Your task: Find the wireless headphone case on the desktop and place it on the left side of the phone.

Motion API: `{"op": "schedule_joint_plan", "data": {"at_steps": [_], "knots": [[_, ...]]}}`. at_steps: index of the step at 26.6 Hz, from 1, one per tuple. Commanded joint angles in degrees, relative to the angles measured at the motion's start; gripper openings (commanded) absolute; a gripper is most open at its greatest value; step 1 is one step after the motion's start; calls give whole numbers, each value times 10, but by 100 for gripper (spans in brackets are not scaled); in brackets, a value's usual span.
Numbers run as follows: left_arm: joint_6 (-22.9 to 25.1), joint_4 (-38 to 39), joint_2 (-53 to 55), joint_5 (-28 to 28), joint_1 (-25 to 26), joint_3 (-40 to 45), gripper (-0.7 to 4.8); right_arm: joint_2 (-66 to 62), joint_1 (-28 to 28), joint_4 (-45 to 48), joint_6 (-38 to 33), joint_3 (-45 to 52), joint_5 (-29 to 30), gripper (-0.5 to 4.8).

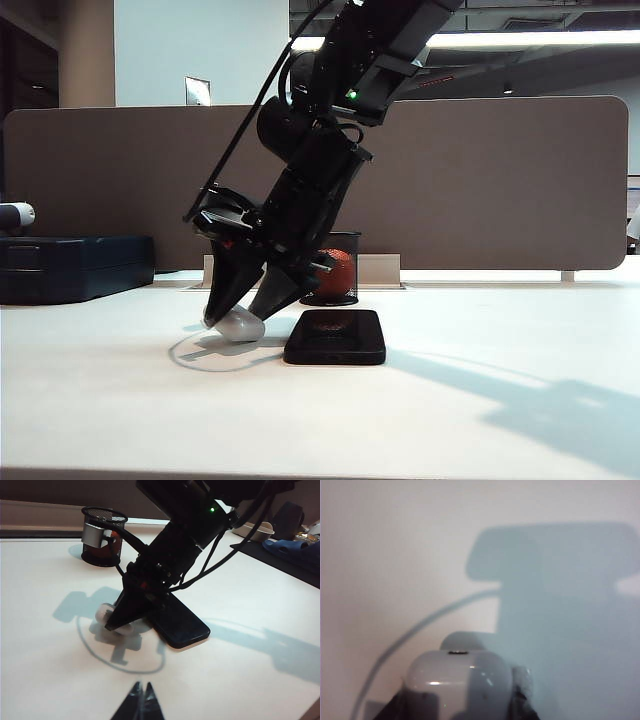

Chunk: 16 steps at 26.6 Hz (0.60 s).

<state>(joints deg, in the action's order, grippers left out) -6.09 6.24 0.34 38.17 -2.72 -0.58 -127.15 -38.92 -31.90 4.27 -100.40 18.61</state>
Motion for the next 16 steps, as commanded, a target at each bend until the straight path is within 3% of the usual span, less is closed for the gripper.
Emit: {"op": "schedule_joint_plan", "data": {"at_steps": [1, 8, 10, 14, 16], "knots": [[0, -7, 0, 2, -1, -1, -5, 0, -1, 3, 2, -2, -24, 157], [0, -7, 0, 2, -1, -1, -5, 0, 0, 4, 2, -2, -36, 159], [0, -7, 0, 2, -1, -1, -5, 0, 0, 4, 2, -2, -48, 220], [0, -7, 0, 2, -1, -1, -5, 0, 0, 4, 2, -2, -52, 225], [0, -7, 0, 2, -1, -1, -5, 0, 0, 5, 2, -2, -57, 272]]}}
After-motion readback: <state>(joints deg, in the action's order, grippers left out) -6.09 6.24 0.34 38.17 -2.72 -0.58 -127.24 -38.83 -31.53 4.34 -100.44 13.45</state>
